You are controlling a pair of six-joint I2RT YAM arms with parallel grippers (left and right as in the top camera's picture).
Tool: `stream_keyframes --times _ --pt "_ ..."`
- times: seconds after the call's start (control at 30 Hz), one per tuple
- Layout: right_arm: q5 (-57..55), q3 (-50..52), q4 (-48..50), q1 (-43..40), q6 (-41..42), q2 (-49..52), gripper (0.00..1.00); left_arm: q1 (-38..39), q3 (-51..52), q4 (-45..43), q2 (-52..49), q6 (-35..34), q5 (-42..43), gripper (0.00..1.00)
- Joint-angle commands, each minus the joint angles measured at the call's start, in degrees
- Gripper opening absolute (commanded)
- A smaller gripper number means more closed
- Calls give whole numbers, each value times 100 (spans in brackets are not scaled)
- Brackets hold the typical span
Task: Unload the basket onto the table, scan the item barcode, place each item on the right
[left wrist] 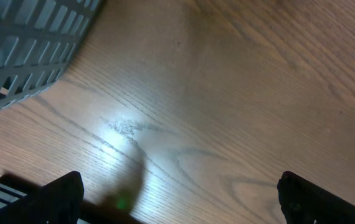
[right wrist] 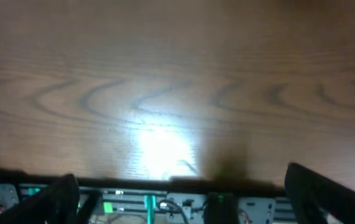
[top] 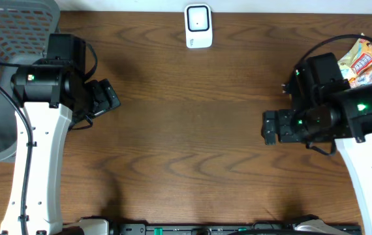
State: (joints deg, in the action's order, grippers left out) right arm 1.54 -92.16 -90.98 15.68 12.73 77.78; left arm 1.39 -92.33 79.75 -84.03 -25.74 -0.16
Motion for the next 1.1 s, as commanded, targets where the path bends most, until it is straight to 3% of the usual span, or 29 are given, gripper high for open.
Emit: stream_keyframes --times 0.0,0.67,1.07 --pt "15 555 568 42 -765 -435 99 -4 -7 35 -31 -52 -35 98" --pt "422 5860 5602 -1567 -1930 -5163 99 -2 -7 35 -31 -52 -35 98" --pt "466 7991 8293 -1587 -2074 -6738 99 -4 -7 35 -31 -52 -35 98"
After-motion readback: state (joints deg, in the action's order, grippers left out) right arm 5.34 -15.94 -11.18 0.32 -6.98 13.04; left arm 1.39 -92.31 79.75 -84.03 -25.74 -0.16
